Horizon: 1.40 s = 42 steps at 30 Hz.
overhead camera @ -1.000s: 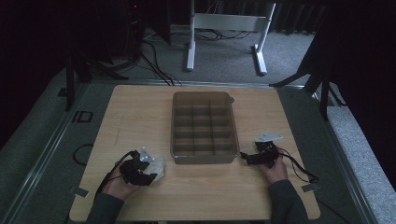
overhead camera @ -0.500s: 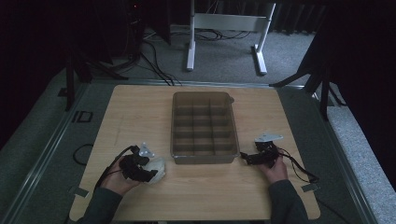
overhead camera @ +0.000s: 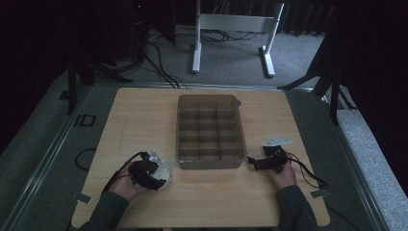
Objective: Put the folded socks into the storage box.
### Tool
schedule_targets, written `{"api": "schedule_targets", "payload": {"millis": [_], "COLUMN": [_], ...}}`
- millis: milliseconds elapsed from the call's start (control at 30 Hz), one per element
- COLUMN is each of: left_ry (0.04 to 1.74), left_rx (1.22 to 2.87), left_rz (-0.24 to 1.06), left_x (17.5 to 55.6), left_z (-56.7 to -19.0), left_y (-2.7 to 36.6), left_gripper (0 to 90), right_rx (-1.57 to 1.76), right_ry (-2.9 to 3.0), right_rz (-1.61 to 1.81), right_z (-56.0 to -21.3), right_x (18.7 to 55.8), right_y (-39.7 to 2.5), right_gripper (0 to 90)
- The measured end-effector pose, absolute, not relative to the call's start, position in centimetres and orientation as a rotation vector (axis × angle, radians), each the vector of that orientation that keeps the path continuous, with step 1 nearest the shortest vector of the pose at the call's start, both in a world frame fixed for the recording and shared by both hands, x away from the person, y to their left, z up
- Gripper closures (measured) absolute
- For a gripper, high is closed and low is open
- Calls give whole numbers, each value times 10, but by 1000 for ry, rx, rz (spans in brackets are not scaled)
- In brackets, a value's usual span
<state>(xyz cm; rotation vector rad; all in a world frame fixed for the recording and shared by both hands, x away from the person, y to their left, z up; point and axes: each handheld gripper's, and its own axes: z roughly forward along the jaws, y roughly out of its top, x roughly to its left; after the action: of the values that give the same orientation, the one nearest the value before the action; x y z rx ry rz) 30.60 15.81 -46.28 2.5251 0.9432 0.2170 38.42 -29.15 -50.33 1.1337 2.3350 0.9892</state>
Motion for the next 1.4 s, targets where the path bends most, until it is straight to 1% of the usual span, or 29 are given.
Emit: {"api": "schedule_targets", "payload": {"millis": [233,400,600,767,867,1000,1133,1167,1200,1300,1400], "left_ry": [957,980,991,991,1023,1051,1057,1063,1065,1069,1064], "left_rx": [2562,2541,2536,2526,2520,2521,2508,2498,2492,2490,2500], "left_rz": [201,162,164,172,166,166,167,164,161,162,167], "left_x": [311,316,319,322,325,329,331,332,334,335,336], "left_z": [-468,-471,-472,-473,-473,-472,-471,-471,-471,-470,-470], "left_y": [154,155,153,152,150,149,151,153,155,156,155], "left_gripper": [370,353,329,331,347,394,482,482,539,611,654], "right_rx": [1134,1134,1134,1134,1134,1134,1134,1134,1133,1133,1133], "right_ry": [2335,2335,2335,2335,2335,2335,2335,2335,2335,2335,2335], "right_rz": [989,989,989,989,989,989,989,989,988,989,989], "right_z": [-503,-503,-503,-503,-503,-503,-503,-503,-503,-503,-503], "right_x": [384,384,384,384,384,384,384,384,384,384,384], "right_y": [-292,-292,-292,-292,-292,-292,-292,-292,-292,-292,-292], "right_gripper": [116,116,116,115,116,115,116,116,116,116,116]}}
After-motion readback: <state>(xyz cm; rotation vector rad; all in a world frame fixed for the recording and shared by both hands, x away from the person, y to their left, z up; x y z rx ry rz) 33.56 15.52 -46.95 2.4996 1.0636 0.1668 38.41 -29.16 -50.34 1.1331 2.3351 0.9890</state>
